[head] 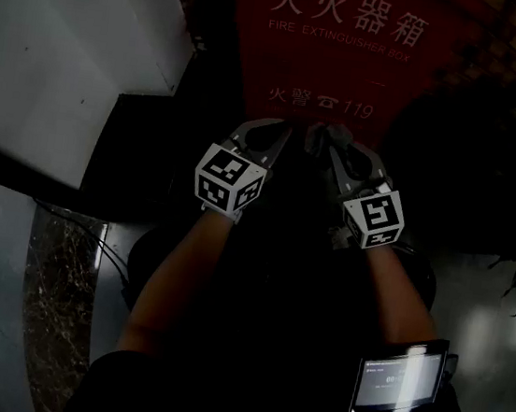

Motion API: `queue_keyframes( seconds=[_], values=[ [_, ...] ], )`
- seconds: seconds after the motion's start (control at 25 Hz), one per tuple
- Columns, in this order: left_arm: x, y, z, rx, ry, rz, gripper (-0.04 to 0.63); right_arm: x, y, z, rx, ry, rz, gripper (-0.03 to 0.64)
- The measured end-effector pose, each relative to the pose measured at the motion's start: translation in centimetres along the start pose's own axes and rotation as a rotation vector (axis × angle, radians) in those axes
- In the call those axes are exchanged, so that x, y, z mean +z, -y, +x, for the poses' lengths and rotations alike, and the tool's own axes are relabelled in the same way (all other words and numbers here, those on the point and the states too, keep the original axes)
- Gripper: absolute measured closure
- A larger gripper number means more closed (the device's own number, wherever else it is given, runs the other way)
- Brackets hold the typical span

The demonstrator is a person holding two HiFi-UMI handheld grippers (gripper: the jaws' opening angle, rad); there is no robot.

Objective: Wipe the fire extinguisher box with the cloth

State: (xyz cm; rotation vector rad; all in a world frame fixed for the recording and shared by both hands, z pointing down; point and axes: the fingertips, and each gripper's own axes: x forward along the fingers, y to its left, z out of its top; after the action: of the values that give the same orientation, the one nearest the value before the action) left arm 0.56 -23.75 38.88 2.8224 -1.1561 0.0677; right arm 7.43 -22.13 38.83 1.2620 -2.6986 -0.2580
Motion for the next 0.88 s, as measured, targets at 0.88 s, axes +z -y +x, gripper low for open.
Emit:
queue_keyframes(
  seconds=[0.88],
  values=[
    [13.5,-8.4,-3.2,0.221,0.063,0.115,0.592,21.0,-0.1,10.8,-0.175,-0.103,-1.006,0.583]
  ],
)
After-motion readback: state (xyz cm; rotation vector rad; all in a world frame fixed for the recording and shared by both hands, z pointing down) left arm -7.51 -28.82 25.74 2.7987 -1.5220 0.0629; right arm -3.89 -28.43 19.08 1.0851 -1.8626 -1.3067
